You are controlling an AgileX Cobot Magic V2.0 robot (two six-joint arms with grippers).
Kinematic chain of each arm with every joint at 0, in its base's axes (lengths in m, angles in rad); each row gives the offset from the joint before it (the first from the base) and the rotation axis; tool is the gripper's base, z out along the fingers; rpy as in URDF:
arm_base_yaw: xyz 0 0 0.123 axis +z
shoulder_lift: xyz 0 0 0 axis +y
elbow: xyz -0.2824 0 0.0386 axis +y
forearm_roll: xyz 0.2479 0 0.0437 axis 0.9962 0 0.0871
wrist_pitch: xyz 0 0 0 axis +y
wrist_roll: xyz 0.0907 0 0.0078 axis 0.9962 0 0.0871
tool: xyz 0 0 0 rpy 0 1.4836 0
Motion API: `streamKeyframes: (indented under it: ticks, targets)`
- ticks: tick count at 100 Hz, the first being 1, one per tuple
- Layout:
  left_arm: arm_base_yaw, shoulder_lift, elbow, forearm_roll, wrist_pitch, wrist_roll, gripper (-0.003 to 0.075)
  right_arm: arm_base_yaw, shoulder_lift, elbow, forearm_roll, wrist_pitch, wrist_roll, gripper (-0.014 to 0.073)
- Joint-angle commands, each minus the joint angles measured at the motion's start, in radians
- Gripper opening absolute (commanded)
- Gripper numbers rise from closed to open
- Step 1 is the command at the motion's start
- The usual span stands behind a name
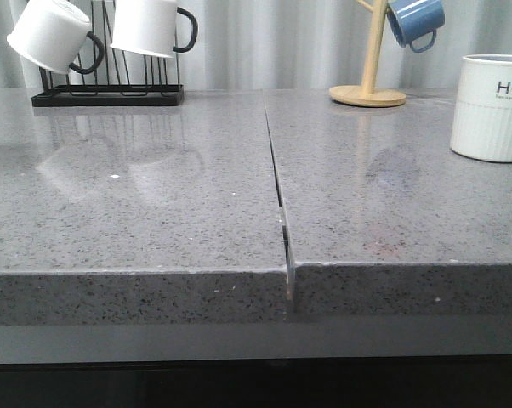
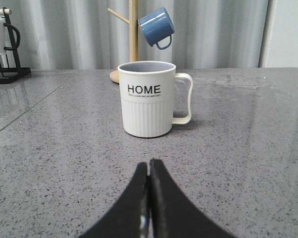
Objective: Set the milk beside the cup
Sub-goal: 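Lower the right gripper around the handle of the white HOME mug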
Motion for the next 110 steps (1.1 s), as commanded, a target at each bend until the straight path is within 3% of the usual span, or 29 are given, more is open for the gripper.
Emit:
streamKeyframes:
  ticks: [1, 77, 110]
  targets:
    - [0.001, -0.032, 0.043, -0.005, -0.084, -0.001, -0.0021, 0.001, -0.016, -0.020, 0.001, -0.076, -0.008, -0.0068]
    - [0.001, -0.032, 0.043, -0.005, -0.084, -0.001, -0.0021, 0.001, -0.016, -0.026, 0.000, -0.077, -0.008, -0.0068]
    - [0.001, -0.032, 0.043, -0.005, -0.084, -0.001, -0.0021, 0.001, 0.131, -0.184, -0.045, 0.053, -0.008, -0.0068]
